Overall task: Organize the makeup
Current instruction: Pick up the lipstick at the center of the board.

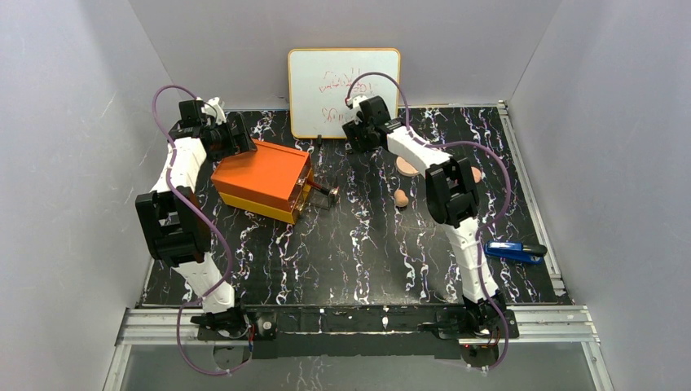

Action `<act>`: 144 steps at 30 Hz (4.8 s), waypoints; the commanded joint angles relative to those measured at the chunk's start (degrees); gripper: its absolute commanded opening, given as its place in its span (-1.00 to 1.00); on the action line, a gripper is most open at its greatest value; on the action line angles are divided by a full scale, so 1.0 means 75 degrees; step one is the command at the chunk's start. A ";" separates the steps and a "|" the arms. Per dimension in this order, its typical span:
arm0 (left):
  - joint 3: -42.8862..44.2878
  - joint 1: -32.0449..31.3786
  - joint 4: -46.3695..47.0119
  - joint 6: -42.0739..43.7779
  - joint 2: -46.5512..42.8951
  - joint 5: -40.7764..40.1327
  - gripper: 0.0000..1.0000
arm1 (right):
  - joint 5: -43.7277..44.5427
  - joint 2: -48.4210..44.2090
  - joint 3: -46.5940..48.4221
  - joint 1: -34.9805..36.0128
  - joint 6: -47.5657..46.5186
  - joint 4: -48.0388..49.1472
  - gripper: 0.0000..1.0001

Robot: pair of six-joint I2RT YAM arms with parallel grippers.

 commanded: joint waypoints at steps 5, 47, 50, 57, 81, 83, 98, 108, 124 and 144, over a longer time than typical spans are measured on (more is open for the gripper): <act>-0.0281 -0.0129 -0.1100 0.0416 0.0651 -0.0445 0.91 | -0.0722 0.0035 -0.0189 -0.0214 -0.0356 0.0504 0.49; -0.0396 -0.0146 -0.1136 0.0439 0.0705 -0.0558 0.90 | -0.2902 -0.0487 -0.1960 -0.0594 -0.0334 0.0229 0.42; -0.0422 -0.0152 -0.1118 0.0428 0.0653 -0.0547 0.90 | -0.2560 -0.0695 -0.1995 -0.0514 -0.0181 0.0317 0.42; -0.0487 -0.0143 -0.1069 0.0405 0.0610 -0.0480 0.90 | -0.0632 -0.0578 -0.0637 -0.0157 0.2010 -0.0394 0.42; -0.0610 -0.0151 -0.0904 0.0299 0.0287 -0.0212 0.90 | 0.3485 0.0808 0.2294 0.0960 0.6280 -0.2882 0.37; -0.0600 -0.0152 -0.0909 0.0299 0.0276 -0.0222 0.90 | 0.3528 0.0912 0.2386 0.0954 0.6280 -0.2865 0.36; -0.0544 -0.0150 -0.0909 0.0343 0.0419 -0.0345 0.90 | 0.3811 0.1602 0.2537 0.0852 0.5788 -0.2199 0.33; -0.0465 -0.0141 -0.0939 0.0391 0.0651 -0.0421 0.90 | 0.3778 0.2004 0.2711 0.0846 0.5114 -0.1924 0.23; -0.0488 -0.0142 -0.0943 0.0405 0.0722 -0.0505 0.90 | 0.3639 0.1877 0.2275 0.0857 0.4428 -0.1996 -0.66; -0.0711 -0.0146 -0.0941 0.0317 0.0297 -0.0440 0.90 | 0.3651 0.0360 -0.0337 0.0870 0.4966 -0.2184 -0.97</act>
